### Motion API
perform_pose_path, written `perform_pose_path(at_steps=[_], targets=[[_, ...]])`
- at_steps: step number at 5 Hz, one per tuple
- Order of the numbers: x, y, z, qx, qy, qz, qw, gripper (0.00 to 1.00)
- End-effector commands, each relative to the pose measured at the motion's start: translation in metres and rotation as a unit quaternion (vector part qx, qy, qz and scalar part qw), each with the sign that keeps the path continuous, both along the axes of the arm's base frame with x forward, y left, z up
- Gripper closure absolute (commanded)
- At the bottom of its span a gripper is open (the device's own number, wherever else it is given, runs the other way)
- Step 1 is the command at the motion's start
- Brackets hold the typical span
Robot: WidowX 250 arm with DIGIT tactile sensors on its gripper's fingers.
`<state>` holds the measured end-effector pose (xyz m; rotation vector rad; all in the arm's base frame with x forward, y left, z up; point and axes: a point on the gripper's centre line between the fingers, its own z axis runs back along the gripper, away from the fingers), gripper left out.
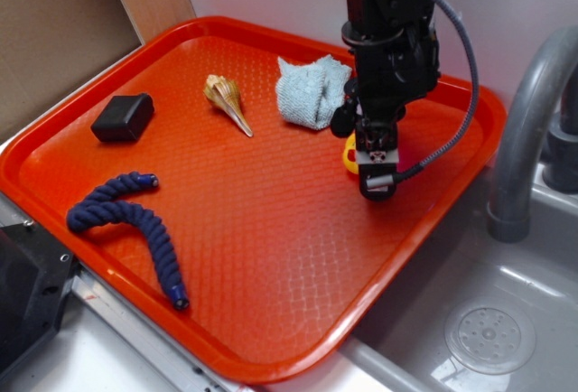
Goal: Grab the yellow duck.
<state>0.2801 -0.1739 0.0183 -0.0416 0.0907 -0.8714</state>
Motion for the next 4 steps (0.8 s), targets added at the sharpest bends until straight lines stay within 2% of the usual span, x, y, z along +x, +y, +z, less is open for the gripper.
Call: perform_pose_path(at_steps=[1,2,3,4], targets=[[-0.020,0.003,0.017,0.018,-0.014,0.018,1.000,1.00],[-0.016,0.023,0.053,0.015,-0.028,0.077,0.996,1.00],[-0.020,0.055,0.103,0.041,-0.043,0.193,0.980,1.00],[-0.049,0.086,0.153,0.047,-0.069,0.297,0.951,1.00]])
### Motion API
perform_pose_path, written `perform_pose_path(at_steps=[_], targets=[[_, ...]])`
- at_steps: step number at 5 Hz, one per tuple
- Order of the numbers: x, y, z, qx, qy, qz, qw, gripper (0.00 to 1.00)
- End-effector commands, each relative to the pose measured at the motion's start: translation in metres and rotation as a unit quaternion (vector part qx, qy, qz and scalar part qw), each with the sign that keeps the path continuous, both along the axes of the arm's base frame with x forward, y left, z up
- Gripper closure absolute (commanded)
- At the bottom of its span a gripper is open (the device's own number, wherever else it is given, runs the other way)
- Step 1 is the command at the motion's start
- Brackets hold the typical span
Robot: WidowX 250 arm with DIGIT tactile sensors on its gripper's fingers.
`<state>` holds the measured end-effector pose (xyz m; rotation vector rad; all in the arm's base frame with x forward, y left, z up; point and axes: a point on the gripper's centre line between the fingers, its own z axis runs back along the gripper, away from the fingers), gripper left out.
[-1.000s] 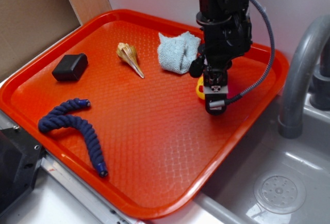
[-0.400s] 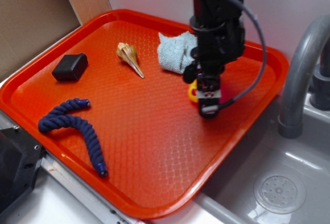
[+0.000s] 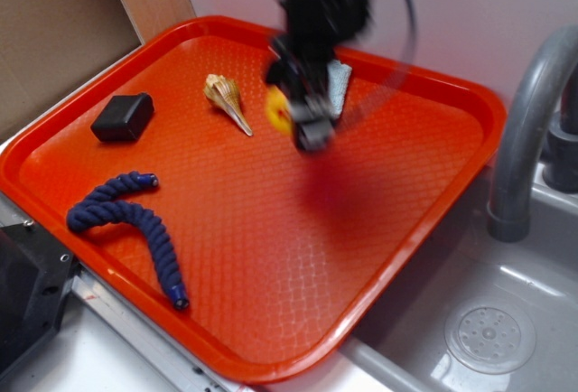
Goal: Grab the yellow duck.
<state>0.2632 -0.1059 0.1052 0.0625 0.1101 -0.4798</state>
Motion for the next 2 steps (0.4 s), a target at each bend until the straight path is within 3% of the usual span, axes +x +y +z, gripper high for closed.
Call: perform_pose_path(at_steps=[1,2], targets=[[-0.0659,0.0382,0.1119,-0.014,-0.117,0.190,0.975,1.00],[-0.0699,0.0435,0.1124,-0.050,-0.091,0.144,0.984,1.00]])
